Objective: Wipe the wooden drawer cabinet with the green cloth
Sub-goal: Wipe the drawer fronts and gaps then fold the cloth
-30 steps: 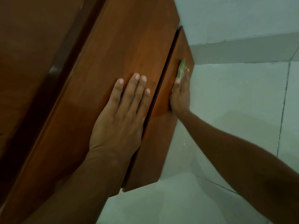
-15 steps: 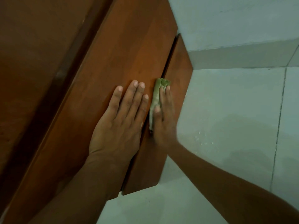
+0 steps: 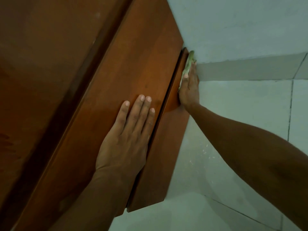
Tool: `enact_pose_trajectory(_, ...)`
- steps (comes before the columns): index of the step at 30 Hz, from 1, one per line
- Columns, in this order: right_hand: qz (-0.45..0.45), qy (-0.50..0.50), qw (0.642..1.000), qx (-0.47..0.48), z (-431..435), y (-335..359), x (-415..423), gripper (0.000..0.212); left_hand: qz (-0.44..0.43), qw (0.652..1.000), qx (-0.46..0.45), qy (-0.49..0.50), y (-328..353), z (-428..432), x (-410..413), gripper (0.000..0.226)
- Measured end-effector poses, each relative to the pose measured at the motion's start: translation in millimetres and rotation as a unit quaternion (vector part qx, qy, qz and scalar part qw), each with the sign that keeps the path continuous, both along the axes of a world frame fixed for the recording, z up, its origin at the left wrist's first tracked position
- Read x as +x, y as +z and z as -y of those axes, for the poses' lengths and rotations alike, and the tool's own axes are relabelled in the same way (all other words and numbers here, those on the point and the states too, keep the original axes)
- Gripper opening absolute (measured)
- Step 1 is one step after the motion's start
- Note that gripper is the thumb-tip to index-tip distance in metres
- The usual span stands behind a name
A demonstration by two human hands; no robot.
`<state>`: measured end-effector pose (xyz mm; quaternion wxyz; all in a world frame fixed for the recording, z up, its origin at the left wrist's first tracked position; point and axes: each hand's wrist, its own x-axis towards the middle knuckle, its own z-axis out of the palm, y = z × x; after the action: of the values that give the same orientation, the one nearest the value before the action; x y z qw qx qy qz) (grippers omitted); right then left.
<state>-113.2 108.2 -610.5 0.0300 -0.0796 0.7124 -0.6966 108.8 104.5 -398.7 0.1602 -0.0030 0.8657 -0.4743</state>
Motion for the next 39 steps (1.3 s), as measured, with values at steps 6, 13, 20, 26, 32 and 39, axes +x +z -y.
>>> enact_pose_trajectory(6, 0.159, -0.018, 0.978, 0.136, -19, -8, -13, 0.043, 0.005, 1.0, 0.006, 0.01, 0, 0, 0, 0.074)
enact_pose_trajectory(13, 0.386, 0.02, 0.921, 0.056, -55, 14, -10, 0.028, -0.009, 1.0, 0.006, 0.014, -1, 0, 1, 0.075)
enact_pose_trajectory(20, 0.368, 0.341, 0.851, 0.154, -128, 94, -25, 0.029, -0.032, 0.997, 0.043, 0.056, -1, -8, 1, 0.075)
enact_pose_trajectory(26, 0.32, 0.428, 0.778, 0.33, -154, 160, -25, 0.029, -0.039, 0.962, 0.237, 0.133, 13, -30, 11, 0.065)
enact_pose_trajectory(32, 0.166, 0.403, 0.791, 0.429, -149, 208, -2, 0.033, -0.055, 0.901, 0.362, 0.232, 28, -50, 37, 0.064)
enact_pose_trajectory(39, 0.067, 0.433, 0.715, 0.545, -142, 260, 16, 0.032, -0.125, 0.843, 0.418, 0.314, 51, -49, 54, 0.041)
